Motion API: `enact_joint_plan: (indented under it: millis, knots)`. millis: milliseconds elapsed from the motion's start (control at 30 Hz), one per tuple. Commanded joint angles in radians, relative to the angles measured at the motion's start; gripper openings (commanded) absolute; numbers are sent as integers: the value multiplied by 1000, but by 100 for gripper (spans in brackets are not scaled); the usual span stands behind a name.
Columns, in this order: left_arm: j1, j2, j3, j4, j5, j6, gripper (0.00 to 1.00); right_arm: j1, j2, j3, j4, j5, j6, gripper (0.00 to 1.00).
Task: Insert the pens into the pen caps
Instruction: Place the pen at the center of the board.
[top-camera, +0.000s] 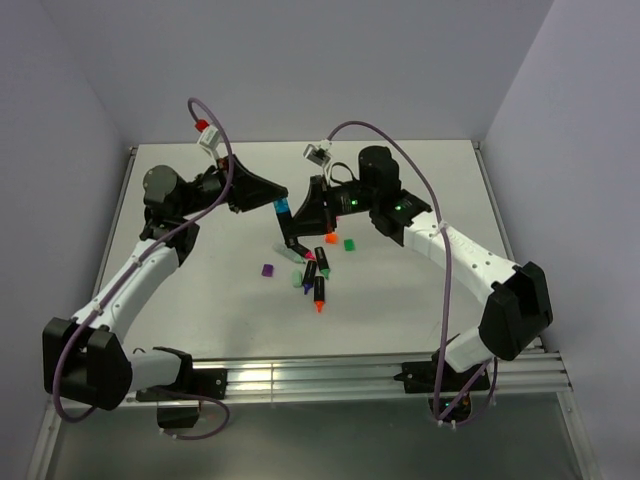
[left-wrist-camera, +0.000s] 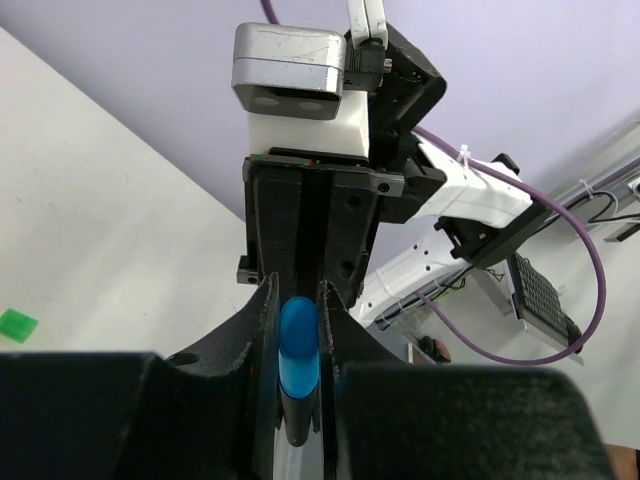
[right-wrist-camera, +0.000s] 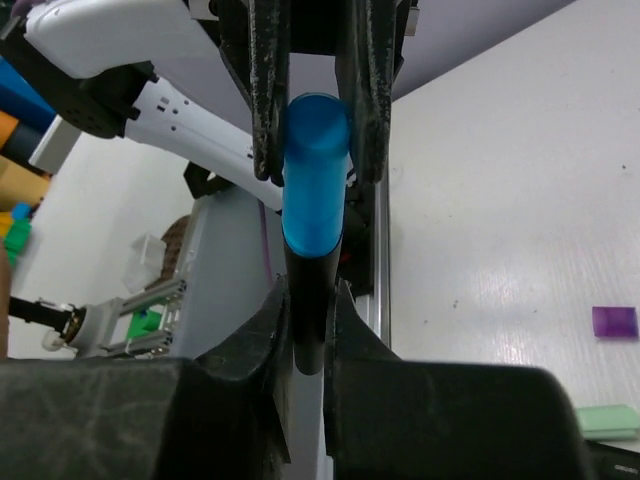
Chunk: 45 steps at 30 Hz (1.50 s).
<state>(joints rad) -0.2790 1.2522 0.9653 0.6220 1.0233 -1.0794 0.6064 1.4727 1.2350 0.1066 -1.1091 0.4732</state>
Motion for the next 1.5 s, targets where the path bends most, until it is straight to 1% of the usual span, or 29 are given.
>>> enact_joint_plan:
  millis: [0,100,133,167,233,300,333,400,433,467,500,533,567,633,667,700,733,867,933,1033,1100,1233,1300,1333,1367,1400,1467]
  knots:
    - [0,-31,-19,79,-17,-39,0,6,-9,-5,107,-29,24,0]
    - [0,-28,-49,123,20,-77,0,6,-15,-12,128,-41,18,0]
    - [-2,-27,-66,222,30,-102,0,3,-17,-15,134,-57,16,0]
    - [-3,-27,-82,267,43,-159,0,3,-18,-19,149,-63,16,0]
    - [-15,-10,-109,361,84,-215,0,-2,-17,-16,157,-81,13,0]
    - [-26,-4,-137,419,98,-246,0,-5,-14,0,160,-90,10,0]
    - [-40,-5,-140,417,104,-238,0,-10,-9,15,162,-86,13,0]
    - [-58,-23,-128,307,97,-157,0,-19,-8,27,162,-71,30,0]
    - [-72,-51,-123,238,74,-67,0,-22,-6,34,162,-60,34,0]
    - [-80,-62,-117,138,64,-32,0,-28,-8,41,159,-40,41,0]
    - [-84,-72,-106,81,54,-4,0,-28,-8,44,157,-26,42,0]
    - [-98,-77,-96,6,38,75,0,-28,-11,47,156,-12,45,0]
    - [-103,-83,-89,-110,3,107,0,-30,-9,52,151,14,47,0]
    - [-124,-102,-88,-200,-35,169,0,-30,-9,61,133,41,38,0]
    - [-132,-105,-92,-221,-69,174,0,-31,-6,79,96,57,16,0]
    - [-149,-108,-88,-288,-86,202,0,-31,-2,102,46,86,-20,0]
    - [-153,-108,-91,-309,-104,200,0,-30,-2,103,45,97,-21,0]
    - [-155,-106,-129,-234,-82,150,0,-34,-3,127,8,98,-62,0]
    - [-154,-105,-152,-138,-29,110,0,-40,-5,124,10,69,-64,0]
    - [-154,-100,-155,-84,38,104,0,-56,-12,115,10,52,-73,0]
    - [-155,-99,-148,-99,50,114,0,-63,-14,113,10,49,-80,0]
    - [-155,-94,-105,-176,49,192,0,-63,-12,110,11,46,-84,0]
    - [-154,-89,-68,-225,35,220,7,-63,-14,106,13,41,-85,0]
    - [-144,-88,-59,-238,26,245,11,-63,-15,98,12,38,-84,0]
    - [-138,-88,-48,-254,6,252,23,-63,-18,93,11,35,-85,0]
    - [-129,-85,-31,-266,-2,256,30,-62,-22,89,11,32,-87,0]
    - [-88,-82,-20,-263,-26,253,39,-62,-28,74,11,29,-87,0]
